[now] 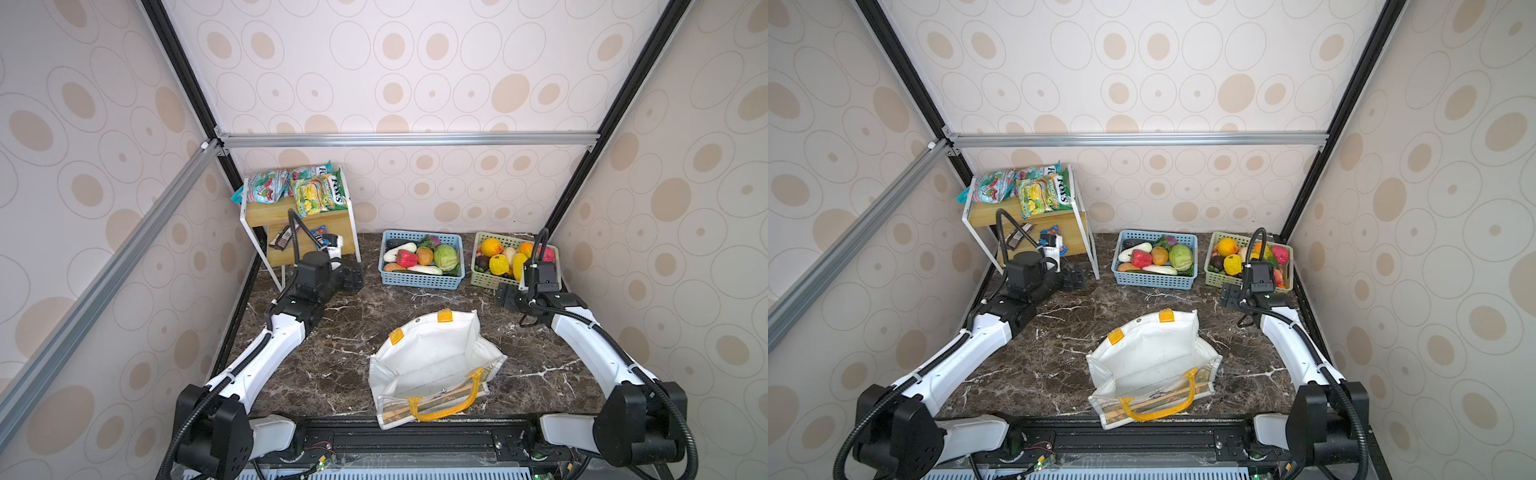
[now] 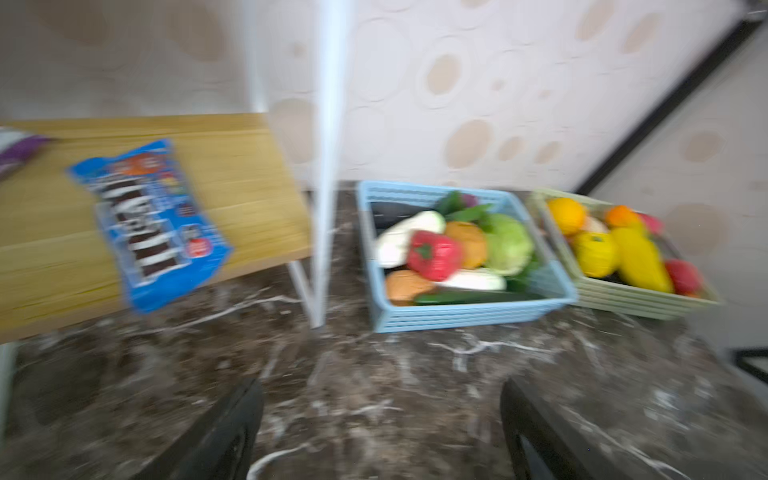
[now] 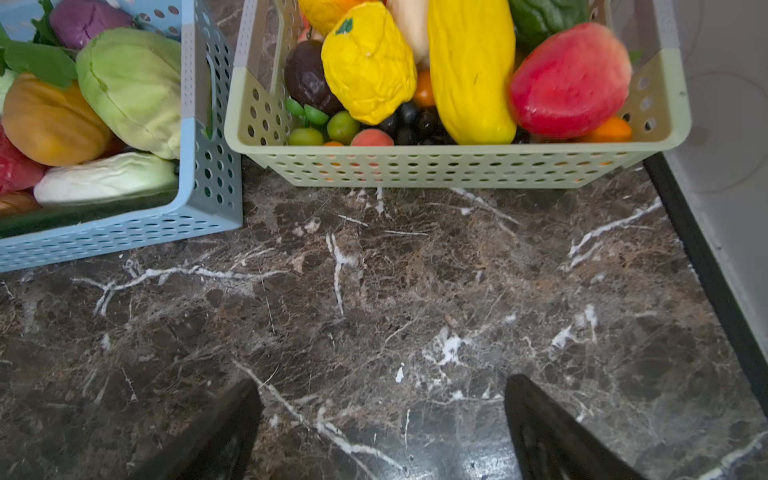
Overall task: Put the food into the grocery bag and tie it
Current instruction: 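Grasp the bag's yellow handle with the left gripper while the right gripper nears the baskets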
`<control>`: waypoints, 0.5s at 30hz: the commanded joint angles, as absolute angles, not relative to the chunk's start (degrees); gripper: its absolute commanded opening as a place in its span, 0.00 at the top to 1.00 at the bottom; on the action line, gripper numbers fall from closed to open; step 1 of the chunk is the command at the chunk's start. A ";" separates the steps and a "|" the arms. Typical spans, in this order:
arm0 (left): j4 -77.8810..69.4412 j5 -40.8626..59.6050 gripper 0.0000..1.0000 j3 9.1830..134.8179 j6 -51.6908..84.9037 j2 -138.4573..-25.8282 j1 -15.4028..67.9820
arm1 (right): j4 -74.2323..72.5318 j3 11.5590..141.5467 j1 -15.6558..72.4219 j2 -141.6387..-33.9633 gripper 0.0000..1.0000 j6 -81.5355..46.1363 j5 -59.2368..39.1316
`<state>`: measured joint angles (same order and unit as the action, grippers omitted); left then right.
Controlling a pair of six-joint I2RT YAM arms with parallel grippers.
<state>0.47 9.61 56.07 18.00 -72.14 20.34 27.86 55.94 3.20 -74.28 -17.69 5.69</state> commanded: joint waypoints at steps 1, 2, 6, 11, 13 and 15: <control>9.97 16.67 0.10 62.17 18.97 -71.41 28.34 | 33.81 58.25 3.41 -75.31 0.06 -19.75 3.60; 10.66 17.41 0.10 63.62 18.32 -71.80 30.51 | 33.84 57.83 3.41 -75.43 0.06 -20.15 3.37; 15.70 19.68 0.10 69.26 13.83 -74.26 37.05 | 33.84 55.94 3.41 -74.28 0.06 -22.00 2.46; 19.75 21.81 0.09 69.79 7.53 -76.69 42.96 | 34.15 53.56 3.44 -70.84 0.06 -22.77 3.56; 22.15 19.71 0.09 70.28 5.73 -77.84 44.87 | 34.70 53.12 3.44 -69.93 0.06 -22.59 3.81; 24.40 17.39 0.09 71.04 3.90 -79.34 46.37 | 35.02 52.53 3.43 -68.97 0.06 -22.36 4.00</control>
